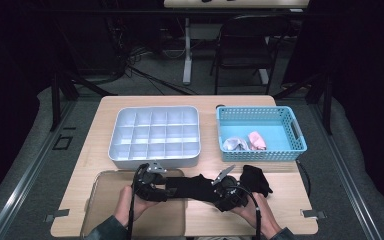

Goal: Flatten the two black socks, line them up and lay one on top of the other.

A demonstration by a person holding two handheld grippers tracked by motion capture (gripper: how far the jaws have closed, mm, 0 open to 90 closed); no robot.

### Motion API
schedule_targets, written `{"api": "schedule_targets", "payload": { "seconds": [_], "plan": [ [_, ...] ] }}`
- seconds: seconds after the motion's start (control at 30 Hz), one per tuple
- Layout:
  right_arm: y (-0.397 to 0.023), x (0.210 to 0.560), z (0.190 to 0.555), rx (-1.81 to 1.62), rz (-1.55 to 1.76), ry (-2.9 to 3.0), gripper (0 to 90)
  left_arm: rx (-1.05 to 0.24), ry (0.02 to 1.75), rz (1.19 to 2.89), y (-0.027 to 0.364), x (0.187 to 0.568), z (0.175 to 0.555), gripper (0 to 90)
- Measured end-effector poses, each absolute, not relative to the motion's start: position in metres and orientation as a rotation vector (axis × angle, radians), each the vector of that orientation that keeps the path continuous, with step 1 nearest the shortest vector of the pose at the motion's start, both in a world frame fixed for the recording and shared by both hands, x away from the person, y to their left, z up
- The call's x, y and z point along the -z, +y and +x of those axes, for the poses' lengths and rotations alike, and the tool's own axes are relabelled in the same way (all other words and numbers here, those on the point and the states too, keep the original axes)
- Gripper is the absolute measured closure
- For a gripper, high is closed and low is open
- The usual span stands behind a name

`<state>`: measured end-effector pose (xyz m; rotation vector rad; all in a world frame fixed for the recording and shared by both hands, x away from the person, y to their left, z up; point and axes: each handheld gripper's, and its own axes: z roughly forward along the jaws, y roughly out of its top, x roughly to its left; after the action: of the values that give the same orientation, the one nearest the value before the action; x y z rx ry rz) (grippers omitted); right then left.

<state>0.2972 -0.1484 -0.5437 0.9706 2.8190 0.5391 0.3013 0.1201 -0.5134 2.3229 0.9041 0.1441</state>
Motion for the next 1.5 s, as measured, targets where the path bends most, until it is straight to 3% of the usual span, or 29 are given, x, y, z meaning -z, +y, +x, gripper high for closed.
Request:
{"api": "schedule_targets", "payload": {
  "seconds": [0.2,0.47,1.23,1.5],
  "plan": [
    [-0.145,0.550,0.297,-0.483,0.958,2.806,61.0,-0.128,0.843,2.339,0.111,0.520,0.300,40.9],
    [-0.149,0.550,0.299,-0.502,0.997,2.775,85.6,-0.121,0.799,2.330,0.103,0.526,0.300,27.8],
    [-0.166,0.510,0.300,-0.939,1.154,2.782,85.9,-0.244,0.636,2.454,0.059,0.547,0.290,36.0],
    [-0.168,0.504,0.299,-1.016,1.160,2.791,86.0,-0.344,0.689,2.508,0.058,0.551,0.290,49.1]
  ]
}}
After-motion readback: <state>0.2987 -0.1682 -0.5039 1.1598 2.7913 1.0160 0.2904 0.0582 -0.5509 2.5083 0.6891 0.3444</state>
